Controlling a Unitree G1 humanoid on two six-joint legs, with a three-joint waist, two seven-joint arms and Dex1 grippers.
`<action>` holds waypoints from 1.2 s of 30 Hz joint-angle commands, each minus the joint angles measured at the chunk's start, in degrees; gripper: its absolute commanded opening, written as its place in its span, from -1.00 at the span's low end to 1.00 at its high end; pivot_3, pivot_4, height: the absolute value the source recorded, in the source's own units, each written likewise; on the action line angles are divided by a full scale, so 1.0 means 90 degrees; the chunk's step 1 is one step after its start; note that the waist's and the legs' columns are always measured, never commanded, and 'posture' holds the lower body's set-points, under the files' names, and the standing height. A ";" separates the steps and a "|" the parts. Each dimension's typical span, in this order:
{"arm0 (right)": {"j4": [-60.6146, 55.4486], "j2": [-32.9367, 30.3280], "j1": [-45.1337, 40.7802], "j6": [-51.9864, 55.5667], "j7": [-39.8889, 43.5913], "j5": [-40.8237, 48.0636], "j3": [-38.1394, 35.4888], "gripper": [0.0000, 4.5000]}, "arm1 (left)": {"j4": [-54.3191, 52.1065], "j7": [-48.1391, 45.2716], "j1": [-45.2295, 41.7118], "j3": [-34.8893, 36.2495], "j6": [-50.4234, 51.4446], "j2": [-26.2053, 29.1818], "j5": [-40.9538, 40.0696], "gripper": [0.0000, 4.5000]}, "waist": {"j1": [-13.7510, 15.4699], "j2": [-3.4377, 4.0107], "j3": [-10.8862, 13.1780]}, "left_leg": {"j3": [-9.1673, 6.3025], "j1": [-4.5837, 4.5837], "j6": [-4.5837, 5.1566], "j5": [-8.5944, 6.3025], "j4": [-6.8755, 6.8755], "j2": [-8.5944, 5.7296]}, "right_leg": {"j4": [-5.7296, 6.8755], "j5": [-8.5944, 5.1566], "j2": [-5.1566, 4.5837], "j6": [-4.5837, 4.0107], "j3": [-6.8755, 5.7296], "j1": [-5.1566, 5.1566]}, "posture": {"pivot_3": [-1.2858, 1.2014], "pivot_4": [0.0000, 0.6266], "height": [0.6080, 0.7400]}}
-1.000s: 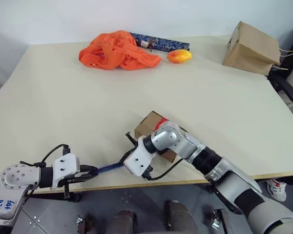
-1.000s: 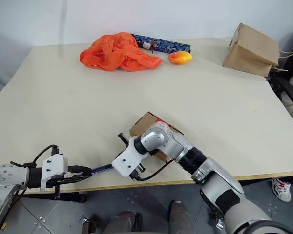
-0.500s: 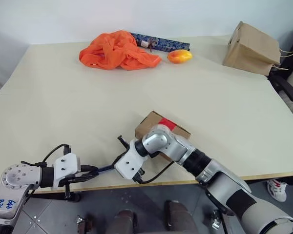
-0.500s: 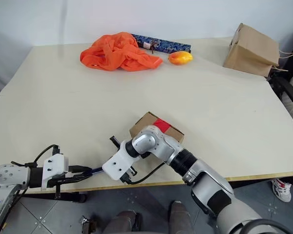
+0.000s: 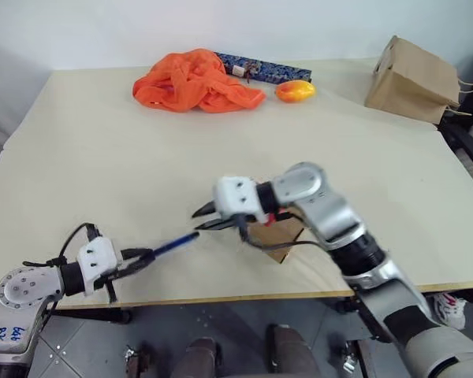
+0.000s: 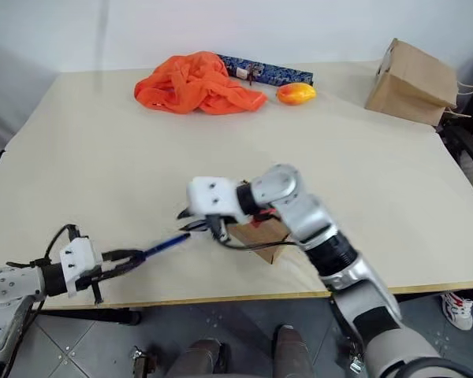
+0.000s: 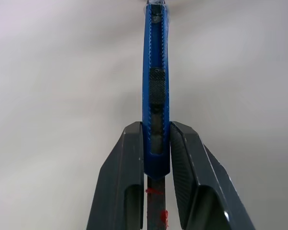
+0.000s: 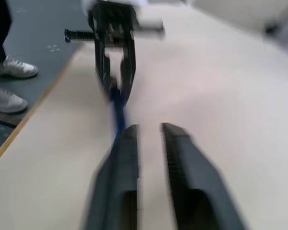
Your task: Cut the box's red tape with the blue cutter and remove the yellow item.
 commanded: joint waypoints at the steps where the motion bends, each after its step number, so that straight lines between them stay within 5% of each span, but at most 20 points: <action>1: -0.0214 0.0030 -0.0630 0.1548 -0.0539 0.0709 -0.0885 0.03 | 0.0212 0.0446 -0.0465 0.0323 -0.1072 -0.0406 -0.0095 -0.81 | -0.0021 0.0007 0.0004 | 0.0005 0.0000 0.0000 0.0000 0.0001 -0.0001 | 0.0000 0.0000 -0.0001 0.0000 0.0002 -0.0004 | 0.03 -0.52 1.00; 7: 0.0049 -0.0101 -0.1262 0.3284 -0.0969 0.1368 -0.1387 0.97 | 0.0841 0.0596 -0.1299 0.0073 -0.2306 -0.0817 0.0068 -0.81 | -0.0031 0.0005 0.0003 | 0.0004 -0.0002 -0.0009 -0.0003 -0.0001 0.0013 | 0.0005 0.0001 -0.0006 -0.0001 -0.0003 -0.0007 | 0.03 -0.52 1.00; 14: 0.0928 -0.0083 -0.2222 0.5006 -0.1416 0.1754 -0.1337 0.99 | 0.1773 0.1184 -0.2386 -0.0484 -0.3479 -0.1393 0.0745 -0.81 | -0.0022 0.0004 0.0002 | 0.0003 -0.0008 0.0002 0.0002 0.0007 -0.0007 | 0.0009 0.0003 -0.0009 0.0003 -0.0007 -0.0008 | 0.03 -0.52 1.00; 27: 0.1506 0.0308 -0.2652 0.5324 -0.1496 0.2010 -0.0744 0.99 | 0.1908 0.1452 -0.2573 -0.0895 -0.3688 -0.1573 0.0730 -0.81 | -0.0055 0.0003 0.0001 | 0.0002 -0.0010 0.0005 0.0000 0.0004 -0.0010 | 0.0011 0.0004 -0.0013 0.0004 -0.0010 -0.0013 | 0.03 -0.52 1.00; 30: 0.1721 0.0409 -0.2817 0.5575 -0.1658 0.2072 -0.0839 0.72 | 0.1870 0.1502 -0.2537 -0.0907 -0.3692 -0.1560 0.0729 -0.81 | -0.0050 0.0003 0.0001 | 0.0000 -0.0010 0.0005 0.0000 0.0004 -0.0011 | 0.0011 0.0004 -0.0013 0.0004 -0.0010 -0.0013 | 0.03 -0.52 1.00; 36: 0.1927 0.0457 -0.2919 0.5772 -0.1799 0.2105 -0.0779 -0.21 | 0.1786 0.1650 -0.2466 -0.0905 -0.3682 -0.1556 0.0767 -0.81 | -0.0040 0.0003 0.0001 | -0.0002 -0.0012 0.0005 -0.0001 0.0003 -0.0014 | 0.0011 0.0004 -0.0015 0.0004 -0.0011 -0.0013 | 0.03 -0.52 1.00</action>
